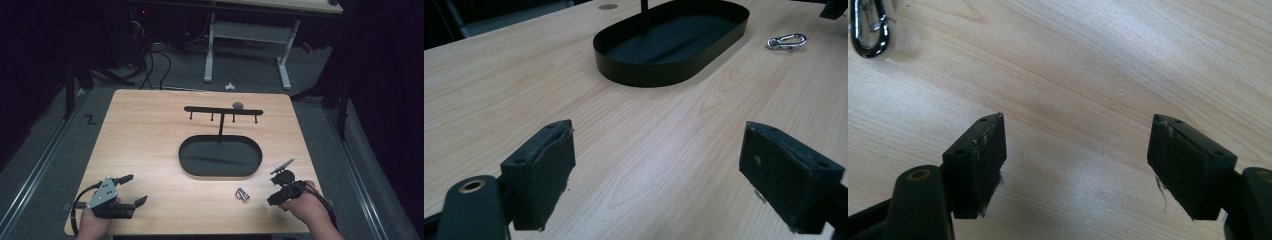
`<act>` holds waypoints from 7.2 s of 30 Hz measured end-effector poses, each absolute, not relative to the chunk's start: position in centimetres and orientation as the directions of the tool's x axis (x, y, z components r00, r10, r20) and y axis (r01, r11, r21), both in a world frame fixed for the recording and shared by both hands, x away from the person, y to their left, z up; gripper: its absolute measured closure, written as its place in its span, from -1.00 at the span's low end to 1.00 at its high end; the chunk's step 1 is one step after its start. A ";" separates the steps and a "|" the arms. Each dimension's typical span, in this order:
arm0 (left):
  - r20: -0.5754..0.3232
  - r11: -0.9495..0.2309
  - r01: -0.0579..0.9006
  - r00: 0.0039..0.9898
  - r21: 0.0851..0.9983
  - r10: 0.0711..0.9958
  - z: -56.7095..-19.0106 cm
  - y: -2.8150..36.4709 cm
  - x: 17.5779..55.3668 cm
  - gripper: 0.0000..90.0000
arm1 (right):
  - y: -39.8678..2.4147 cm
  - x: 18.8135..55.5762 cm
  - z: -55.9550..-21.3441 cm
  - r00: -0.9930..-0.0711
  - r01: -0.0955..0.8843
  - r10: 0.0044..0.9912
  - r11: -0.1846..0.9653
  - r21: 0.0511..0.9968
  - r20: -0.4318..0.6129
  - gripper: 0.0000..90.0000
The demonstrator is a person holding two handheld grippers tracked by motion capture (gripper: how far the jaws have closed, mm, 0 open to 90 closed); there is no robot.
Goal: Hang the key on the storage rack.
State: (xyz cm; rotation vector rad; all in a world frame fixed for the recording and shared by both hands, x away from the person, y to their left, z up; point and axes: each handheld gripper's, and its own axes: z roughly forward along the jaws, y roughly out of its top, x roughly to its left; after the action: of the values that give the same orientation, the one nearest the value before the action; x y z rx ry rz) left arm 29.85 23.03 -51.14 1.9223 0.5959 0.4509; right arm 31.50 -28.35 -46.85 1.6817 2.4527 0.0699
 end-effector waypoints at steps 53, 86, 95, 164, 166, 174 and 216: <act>0.056 -0.377 0.189 0.833 0.907 0.551 -51.3 23.1 29.6 -0.66 | -20.3 34.6 -48.1 -0.446 0.891 0.892 0.437 0.120 0.066 0.40; 0.058 -0.388 0.186 0.840 0.903 0.539 -51.4 22.9 29.6 -0.66 | -19.5 33.8 -48.7 -0.511 0.856 0.858 0.505 0.107 0.040 0.58; 0.056 -0.387 0.188 0.840 0.903 0.539 -51.4 22.8 29.6 -0.66 | -19.1 33.3 -47.9 -0.551 0.826 0.834 0.544 0.147 0.015 0.88; 0.055 -0.390 0.206 0.826 0.898 0.561 -51.6 23.8 29.2 -0.66 | -27.5 33.6 -41.7 -0.362 0.899 0.931 0.335 0.280 0.048 0.88; 0.059 -0.396 0.200 0.831 0.896 0.554 -51.5 23.8 29.0 -0.66 | -27.3 33.8 -41.8 -0.365 0.897 0.930 0.339 0.283 0.043 0.88; 0.065 -0.401 0.192 0.836 0.896 0.545 -51.4 23.8 28.5 -0.66 | -26.1 34.5 -39.9 -0.376 0.881 0.926 0.349 0.319 0.025 0.88; 0.050 -0.381 0.199 0.831 0.903 0.554 -51.4 24.2 28.7 -0.66 | -24.6 41.1 -29.8 -0.329 0.859 0.944 0.298 0.416 0.002 0.88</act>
State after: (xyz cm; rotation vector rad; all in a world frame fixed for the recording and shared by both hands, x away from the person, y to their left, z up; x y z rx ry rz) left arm 28.67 24.21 -51.39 1.9596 0.5590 0.4230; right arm 41.07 -24.61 -29.82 1.6521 2.3234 0.5077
